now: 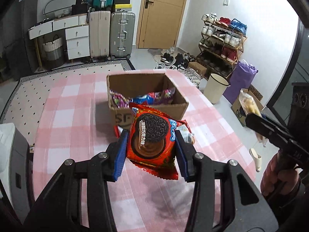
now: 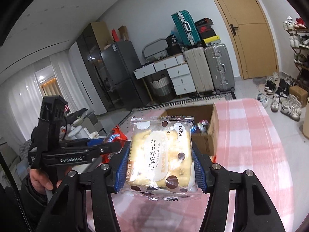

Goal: Organize snacks
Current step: 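Carry both held bags over the cardboard box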

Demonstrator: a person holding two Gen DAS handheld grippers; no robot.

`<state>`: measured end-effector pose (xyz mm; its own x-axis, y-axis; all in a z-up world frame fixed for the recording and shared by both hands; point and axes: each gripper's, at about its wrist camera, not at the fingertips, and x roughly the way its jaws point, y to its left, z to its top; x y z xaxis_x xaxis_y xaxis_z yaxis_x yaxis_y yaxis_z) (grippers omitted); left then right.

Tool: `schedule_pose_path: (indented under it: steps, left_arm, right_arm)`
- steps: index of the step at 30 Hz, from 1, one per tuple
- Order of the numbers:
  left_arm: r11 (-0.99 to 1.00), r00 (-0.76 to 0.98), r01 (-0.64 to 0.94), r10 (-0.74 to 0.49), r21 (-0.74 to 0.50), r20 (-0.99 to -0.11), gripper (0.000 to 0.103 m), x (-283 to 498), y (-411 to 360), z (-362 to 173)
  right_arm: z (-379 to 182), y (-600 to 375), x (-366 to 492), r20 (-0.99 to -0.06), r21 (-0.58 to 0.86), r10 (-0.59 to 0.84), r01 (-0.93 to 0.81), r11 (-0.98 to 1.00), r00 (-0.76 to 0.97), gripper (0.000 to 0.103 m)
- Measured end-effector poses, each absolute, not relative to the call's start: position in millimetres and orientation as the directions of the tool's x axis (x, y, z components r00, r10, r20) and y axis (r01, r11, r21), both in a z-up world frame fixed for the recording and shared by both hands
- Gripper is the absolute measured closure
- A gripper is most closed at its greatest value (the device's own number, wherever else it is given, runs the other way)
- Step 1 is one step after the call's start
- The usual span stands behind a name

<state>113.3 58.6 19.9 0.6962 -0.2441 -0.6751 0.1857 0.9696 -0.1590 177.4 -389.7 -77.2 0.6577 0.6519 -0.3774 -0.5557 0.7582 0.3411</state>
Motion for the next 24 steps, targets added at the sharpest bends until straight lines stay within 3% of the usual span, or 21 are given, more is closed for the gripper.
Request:
schedule_pose_path:
  steps: [5,13,18,24]
  left_arm:
    - [0.978,0.711,0.172,-0.203,-0.114,-0.673,0.06,140,68,36]
    - [0.981,0.705,0.133,-0.194,-0.141,-0.682,0.06,186,82,58]
    - [0.991,0.713,0.119,-0.125,-0.056,-0.69,0.06,217,75,68]
    - [0.989,0.701,0.134,-0.141,-0.065,-0.699,0.06,253,67,76]
  right_arm:
    - [-52,-379,201,-0.366,0.321,0.668,-0.587,0.744,0.647,0.045]
    - [-18,-361,246,-0.346,0.332,0.687,-0.601,0.727,0.639,0.045]
    - [-3,-350,273,-0.362,0.326,0.69,-0.609,0.723,0.627,0.045]
    - [3,-342,302,-0.393,0.305,0.68,-0.61,0.731,0.619,0.045]
